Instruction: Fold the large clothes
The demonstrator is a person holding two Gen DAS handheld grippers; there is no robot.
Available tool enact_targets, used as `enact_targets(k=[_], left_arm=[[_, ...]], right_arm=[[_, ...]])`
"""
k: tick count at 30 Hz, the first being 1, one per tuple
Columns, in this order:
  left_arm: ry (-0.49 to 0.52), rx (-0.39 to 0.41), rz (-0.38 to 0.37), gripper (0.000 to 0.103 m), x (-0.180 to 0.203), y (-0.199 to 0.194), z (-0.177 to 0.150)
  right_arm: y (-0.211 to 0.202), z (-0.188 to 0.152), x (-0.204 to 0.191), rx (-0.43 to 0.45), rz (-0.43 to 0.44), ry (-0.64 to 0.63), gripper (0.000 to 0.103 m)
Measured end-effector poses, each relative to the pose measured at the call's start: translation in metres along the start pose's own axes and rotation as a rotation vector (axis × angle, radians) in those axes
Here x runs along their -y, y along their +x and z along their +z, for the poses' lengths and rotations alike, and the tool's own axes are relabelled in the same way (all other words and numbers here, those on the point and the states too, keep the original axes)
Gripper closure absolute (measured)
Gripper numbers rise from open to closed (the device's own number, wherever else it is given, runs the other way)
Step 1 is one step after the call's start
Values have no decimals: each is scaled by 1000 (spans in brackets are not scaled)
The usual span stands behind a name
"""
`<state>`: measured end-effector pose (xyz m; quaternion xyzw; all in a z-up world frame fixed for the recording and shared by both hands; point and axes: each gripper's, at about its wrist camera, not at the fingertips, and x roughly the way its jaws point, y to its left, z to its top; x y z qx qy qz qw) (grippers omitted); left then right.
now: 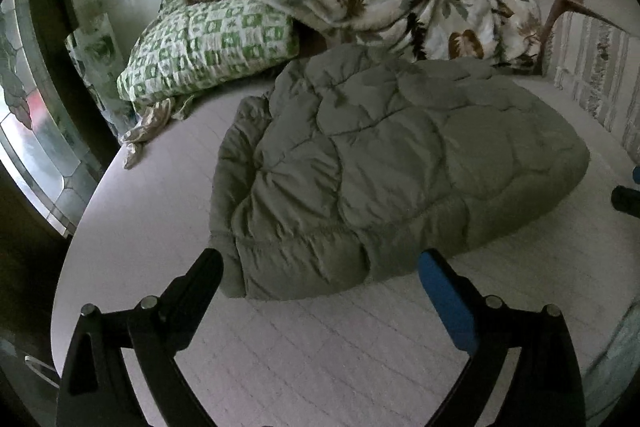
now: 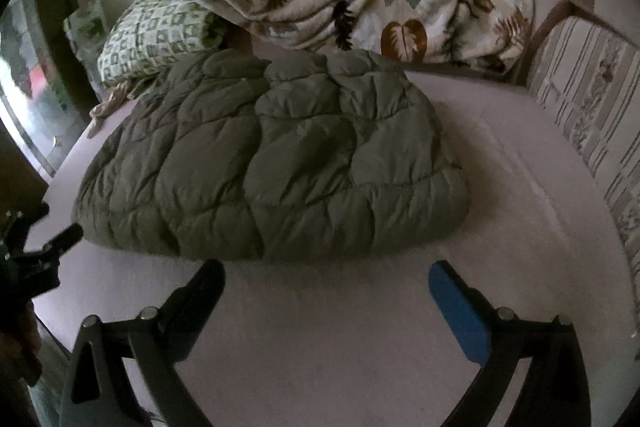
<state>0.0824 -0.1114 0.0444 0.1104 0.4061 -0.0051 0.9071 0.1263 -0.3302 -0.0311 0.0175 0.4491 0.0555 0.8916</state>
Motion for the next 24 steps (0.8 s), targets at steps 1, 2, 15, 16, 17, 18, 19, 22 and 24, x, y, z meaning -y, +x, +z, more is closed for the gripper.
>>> enact_targets(k=[1,2,15,16,17,18,19,22,24], left_arm=[[-6,4,-12,5,0,-4,-1],[-16,7,-25,5,0,-8,-3],[-132,32,-71,5,-15,-52,-26],[-137,34,-73,5,-16,-54,-27],[-142,33,-73,5,-17,-57,-28],[-145,32,-70,5,-18,-60,-29],[-147,33,-67,5,-18,-62,-31],[-148,48,-66,5,-19,-73,-36],[-148,55,-64,5,-19,-80,-39]], right_arm=[[-6,-4,-2,8,-4,-8,0],[-12,-8,-6,19,-11,-18,0],[-67,-36,-17,101,-23,-17,0],[-70,-37,-17,104,-21,-17,0],[-73,-39,-17,107,-21,-19,0],[-77,-41,-18,112,-23,-21,0],[-80,-43,-19,116,-24,-21,0],[-90,-47,-20,130,-26,-19,0],[-98,-50,-21,140,-26,-21,0]])
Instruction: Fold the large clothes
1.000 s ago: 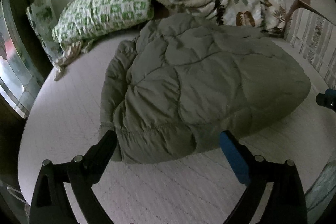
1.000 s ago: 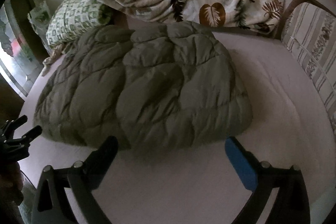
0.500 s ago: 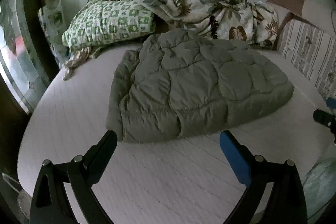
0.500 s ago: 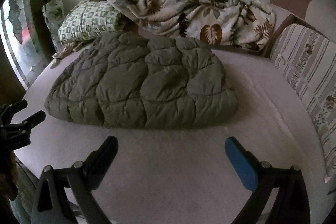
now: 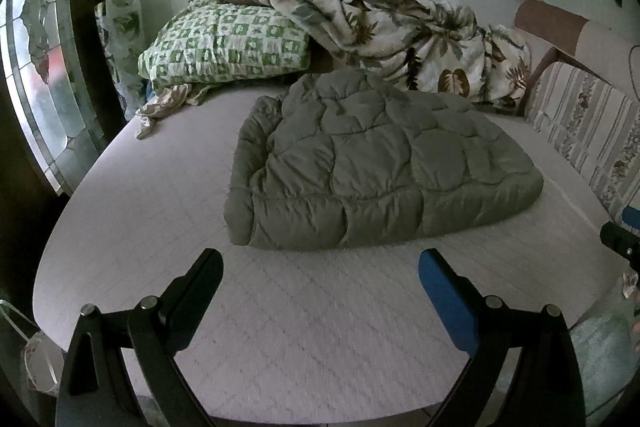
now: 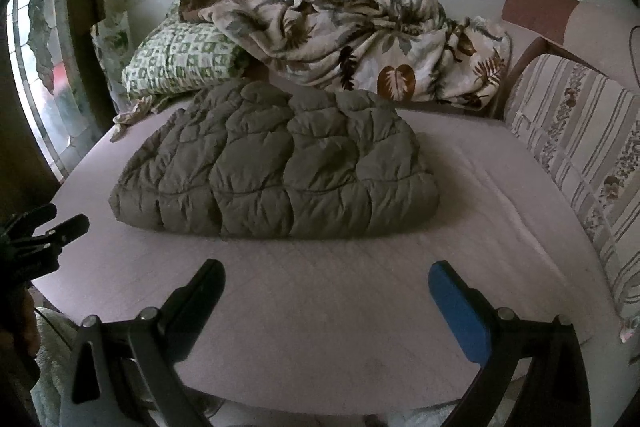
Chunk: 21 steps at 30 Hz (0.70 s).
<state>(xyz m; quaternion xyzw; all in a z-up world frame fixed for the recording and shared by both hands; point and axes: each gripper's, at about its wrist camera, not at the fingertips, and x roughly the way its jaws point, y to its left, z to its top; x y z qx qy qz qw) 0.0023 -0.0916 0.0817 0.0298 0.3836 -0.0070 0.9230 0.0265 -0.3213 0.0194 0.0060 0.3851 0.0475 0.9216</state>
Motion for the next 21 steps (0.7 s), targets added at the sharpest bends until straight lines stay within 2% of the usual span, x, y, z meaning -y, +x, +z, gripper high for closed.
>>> enact_targets(k=[6,21], left_arm=[[25,25,24,5,4,-18,-8],[48,45,13,5,16,-54,-24]], right_arm=[[-22,-5,-3,29,4,-9,0],[-56,-22,1,57,12,-5,0]])
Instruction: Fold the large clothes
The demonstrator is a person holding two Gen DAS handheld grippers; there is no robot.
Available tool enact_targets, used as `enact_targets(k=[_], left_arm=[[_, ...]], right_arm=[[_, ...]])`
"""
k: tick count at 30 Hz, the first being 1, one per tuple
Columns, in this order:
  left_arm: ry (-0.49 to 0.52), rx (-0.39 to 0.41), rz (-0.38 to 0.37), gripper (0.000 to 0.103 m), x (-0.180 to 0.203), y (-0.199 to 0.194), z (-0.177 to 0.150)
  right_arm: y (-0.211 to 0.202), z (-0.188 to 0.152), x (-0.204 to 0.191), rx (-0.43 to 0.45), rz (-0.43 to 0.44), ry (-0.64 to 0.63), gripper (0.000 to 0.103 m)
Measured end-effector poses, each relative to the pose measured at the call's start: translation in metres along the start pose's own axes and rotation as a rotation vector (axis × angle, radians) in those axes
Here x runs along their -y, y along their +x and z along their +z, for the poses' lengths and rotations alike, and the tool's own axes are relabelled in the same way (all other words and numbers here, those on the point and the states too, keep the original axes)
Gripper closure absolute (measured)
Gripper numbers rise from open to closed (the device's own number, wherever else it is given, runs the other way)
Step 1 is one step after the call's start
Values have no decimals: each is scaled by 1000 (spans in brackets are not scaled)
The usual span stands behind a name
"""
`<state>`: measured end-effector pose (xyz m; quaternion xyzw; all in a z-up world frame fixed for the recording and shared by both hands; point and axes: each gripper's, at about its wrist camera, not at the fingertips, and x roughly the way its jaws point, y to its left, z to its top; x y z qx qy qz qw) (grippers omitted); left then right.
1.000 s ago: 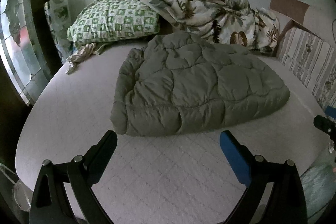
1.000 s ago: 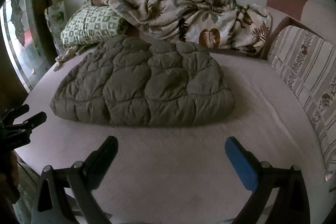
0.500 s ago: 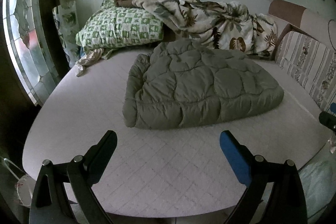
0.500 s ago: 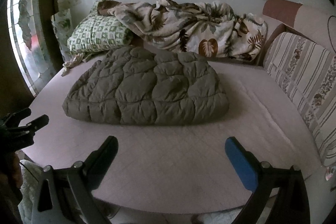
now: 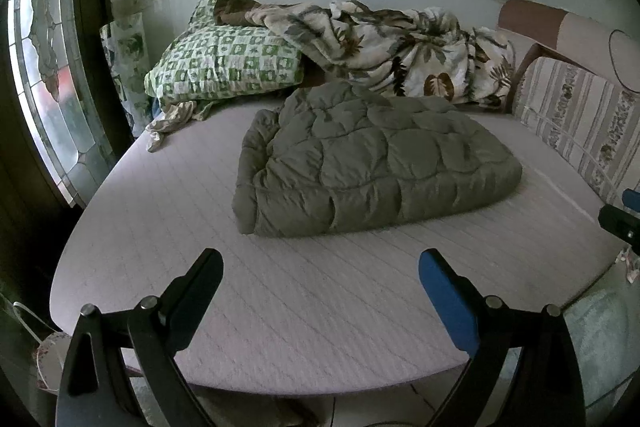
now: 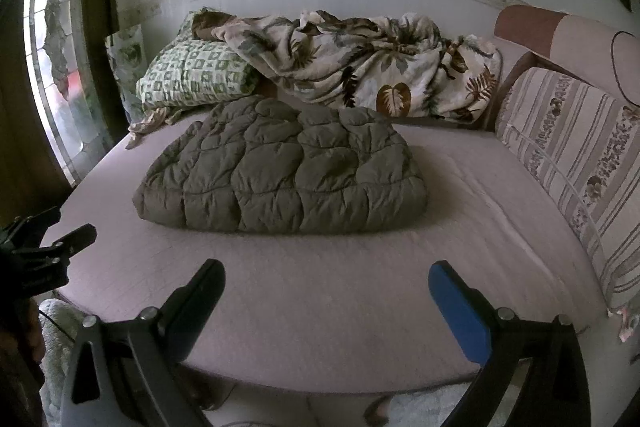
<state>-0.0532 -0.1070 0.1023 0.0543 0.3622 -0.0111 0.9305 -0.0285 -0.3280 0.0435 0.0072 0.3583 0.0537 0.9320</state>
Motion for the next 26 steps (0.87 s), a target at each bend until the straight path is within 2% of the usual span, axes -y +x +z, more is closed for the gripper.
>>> enact_targets(k=[26], left_arm=[[13,-21,-21,5,6,-1,-10]], right_arm=[[2,-4,7,-22,1,3,0]])
